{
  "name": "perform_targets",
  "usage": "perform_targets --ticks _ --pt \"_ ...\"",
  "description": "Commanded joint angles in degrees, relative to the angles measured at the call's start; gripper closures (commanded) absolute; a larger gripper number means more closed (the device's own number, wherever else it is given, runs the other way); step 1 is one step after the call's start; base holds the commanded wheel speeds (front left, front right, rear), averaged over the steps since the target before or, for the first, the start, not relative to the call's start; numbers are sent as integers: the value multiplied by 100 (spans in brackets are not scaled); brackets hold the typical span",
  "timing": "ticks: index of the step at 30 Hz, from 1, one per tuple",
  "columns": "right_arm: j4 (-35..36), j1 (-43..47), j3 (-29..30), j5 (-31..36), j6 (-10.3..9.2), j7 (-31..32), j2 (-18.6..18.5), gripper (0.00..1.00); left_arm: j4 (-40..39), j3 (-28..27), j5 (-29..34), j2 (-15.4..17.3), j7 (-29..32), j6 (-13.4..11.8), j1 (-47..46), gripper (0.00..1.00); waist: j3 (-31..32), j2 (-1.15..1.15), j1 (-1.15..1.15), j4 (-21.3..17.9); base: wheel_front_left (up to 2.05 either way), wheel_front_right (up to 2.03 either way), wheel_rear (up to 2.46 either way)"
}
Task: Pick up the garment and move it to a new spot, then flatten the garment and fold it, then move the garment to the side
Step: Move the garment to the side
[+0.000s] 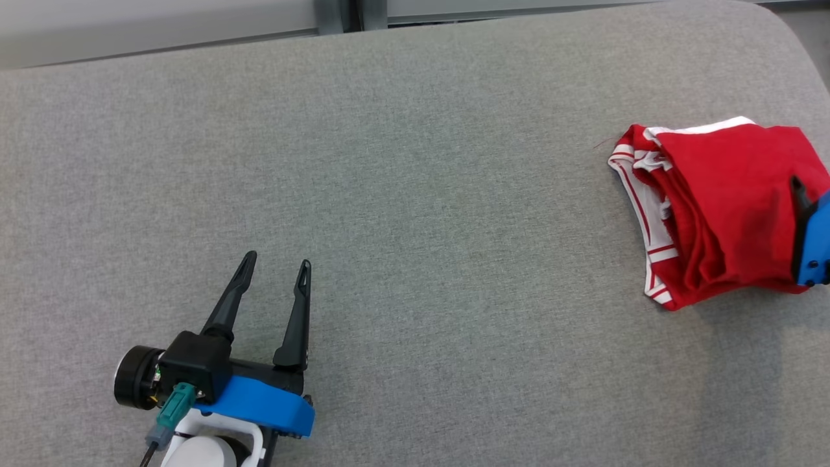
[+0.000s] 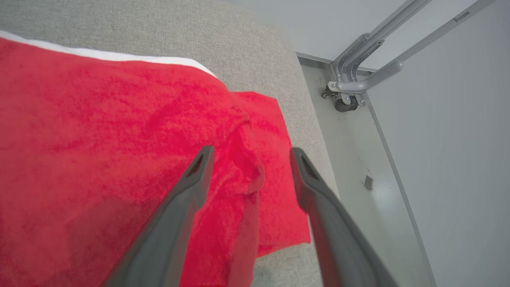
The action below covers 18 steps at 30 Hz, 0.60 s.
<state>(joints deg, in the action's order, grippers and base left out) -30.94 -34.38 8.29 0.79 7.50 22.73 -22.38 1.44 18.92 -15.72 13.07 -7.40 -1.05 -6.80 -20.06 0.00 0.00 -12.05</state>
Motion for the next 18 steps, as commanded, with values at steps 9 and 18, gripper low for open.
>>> perform_targets --ticks 9,18 --pt "142 -202 -101 35 -2 -585 535 0 115 -77 -133 31 -71 -73 39 0 376 0 0 -95 0 0 0" --pt "354 -35 -374 -251 -2 -1347 1135 0 563 -399 -491 -15 -328 -133 102 0 939 0 0 214 0 0 0"
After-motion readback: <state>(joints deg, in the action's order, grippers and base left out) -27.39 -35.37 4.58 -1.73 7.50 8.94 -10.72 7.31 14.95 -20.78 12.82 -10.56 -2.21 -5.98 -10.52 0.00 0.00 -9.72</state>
